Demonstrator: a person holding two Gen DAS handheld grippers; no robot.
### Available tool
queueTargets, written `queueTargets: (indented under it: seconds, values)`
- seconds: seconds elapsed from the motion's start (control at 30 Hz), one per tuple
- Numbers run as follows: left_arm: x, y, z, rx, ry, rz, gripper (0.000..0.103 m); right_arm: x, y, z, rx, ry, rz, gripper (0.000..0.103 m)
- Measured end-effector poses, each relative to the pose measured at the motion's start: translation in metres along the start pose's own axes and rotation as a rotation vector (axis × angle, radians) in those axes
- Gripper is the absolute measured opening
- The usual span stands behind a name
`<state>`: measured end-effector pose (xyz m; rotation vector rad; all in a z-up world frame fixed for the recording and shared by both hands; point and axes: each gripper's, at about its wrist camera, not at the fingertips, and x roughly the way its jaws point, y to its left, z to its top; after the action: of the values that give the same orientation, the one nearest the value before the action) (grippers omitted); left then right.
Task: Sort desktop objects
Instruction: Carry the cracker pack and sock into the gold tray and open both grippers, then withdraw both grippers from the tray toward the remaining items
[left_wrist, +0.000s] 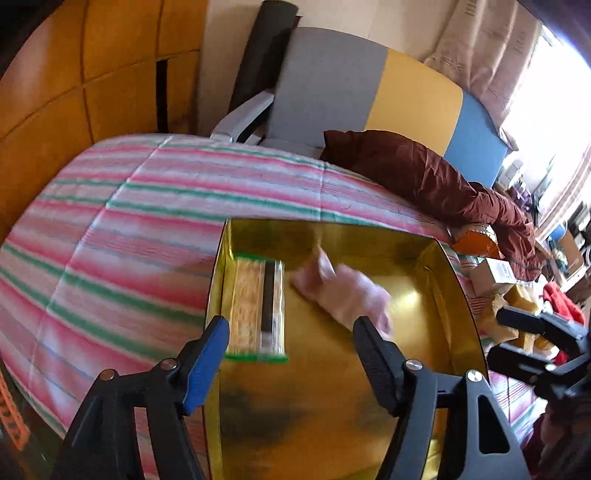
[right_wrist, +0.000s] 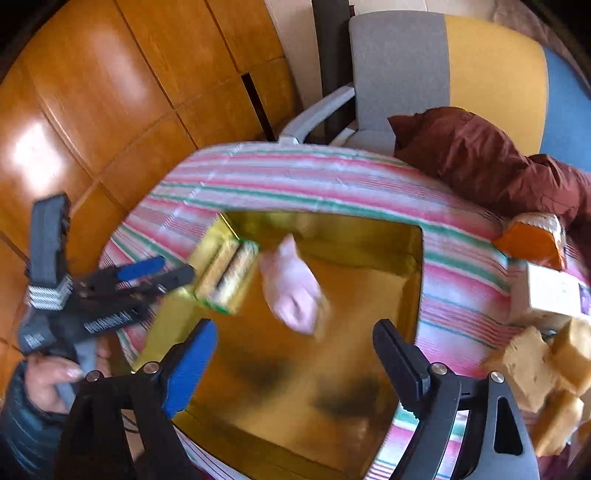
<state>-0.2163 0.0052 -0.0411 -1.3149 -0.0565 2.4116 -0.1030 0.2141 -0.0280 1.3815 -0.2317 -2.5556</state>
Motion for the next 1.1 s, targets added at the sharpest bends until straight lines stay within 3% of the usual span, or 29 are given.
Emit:
queueTargets:
  seconds: [0.2, 0.7, 1.1]
  values:
    - [-0.016, -0.014, -0.028, -0.020, -0.007, -0.056, 0.071, -0.003, -0.007, -0.034, 0.010, 0.024, -0.038, 0.087]
    - [-0.045, -0.081, -0.068, 0.100, -0.001, -0.149, 0.070, -0.030, -0.007, -0.073, -0.017, -0.052, -0.090, 0.087]
    - [-0.041, -0.121, -0.081, 0.209, 0.052, -0.207, 0.071, -0.065, -0.070, -0.096, 0.100, -0.068, -0.198, 0.089]
